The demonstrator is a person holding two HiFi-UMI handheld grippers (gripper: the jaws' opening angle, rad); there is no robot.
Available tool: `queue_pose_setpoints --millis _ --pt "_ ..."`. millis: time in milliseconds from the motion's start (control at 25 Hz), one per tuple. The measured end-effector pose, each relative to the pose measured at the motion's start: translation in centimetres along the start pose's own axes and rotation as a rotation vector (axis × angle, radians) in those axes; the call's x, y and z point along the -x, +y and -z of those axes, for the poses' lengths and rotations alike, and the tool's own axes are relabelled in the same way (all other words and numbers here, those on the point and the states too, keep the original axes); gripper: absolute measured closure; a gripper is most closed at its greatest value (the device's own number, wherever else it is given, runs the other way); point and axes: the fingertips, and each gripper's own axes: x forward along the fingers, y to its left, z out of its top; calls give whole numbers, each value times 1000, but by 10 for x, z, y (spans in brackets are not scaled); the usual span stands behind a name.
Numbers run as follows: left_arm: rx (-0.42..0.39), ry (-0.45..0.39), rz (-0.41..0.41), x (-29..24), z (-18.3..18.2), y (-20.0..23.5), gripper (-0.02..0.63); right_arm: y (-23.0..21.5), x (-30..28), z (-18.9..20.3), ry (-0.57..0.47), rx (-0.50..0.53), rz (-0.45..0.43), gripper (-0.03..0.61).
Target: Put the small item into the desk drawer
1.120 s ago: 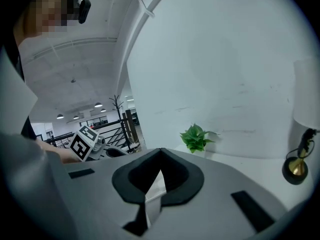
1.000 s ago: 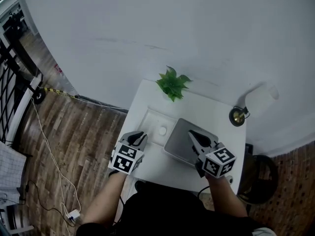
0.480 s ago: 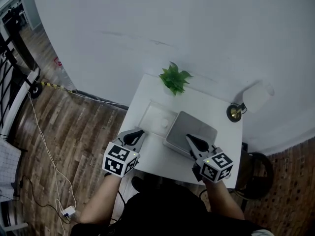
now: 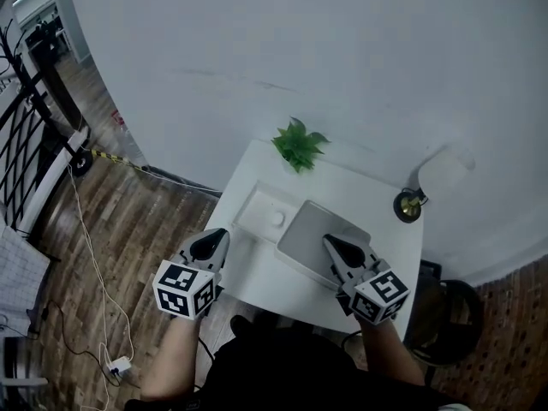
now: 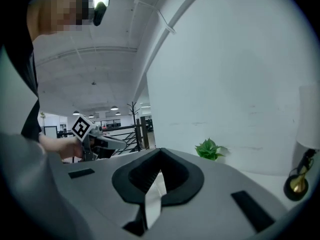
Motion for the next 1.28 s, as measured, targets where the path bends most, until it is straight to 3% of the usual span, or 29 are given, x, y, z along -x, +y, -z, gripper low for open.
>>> queue_pose_setpoints --millis 80,200,440,720,920,1080,1280 --pt "4 -26 -26 0 -9 -13 589 -7 19 -7 -23 39 -22 575" --pt "-13 -45 -53 -10 -19 -34 589 -21 43 -22 -88 5 -52 575" --pt "-44 -114 -72 -29 -52 -71 589 -60 64 -35 -119 63 -28 575" --pt "-101 -192 -57 -40 -108 -74 589 -61 65 -89 -213 98 10 575" --pt "-130 -212 -54 -30 -112 -69 589 -44 54 -121 -329 120 39 575" --pt "-151 -219 -26 -18 -102 -65 589 -35 53 -109 -343 116 113 575" --pt "-89 -189 -47 -2 -67 -35 589 -47 62 -56 -230 51 247 575"
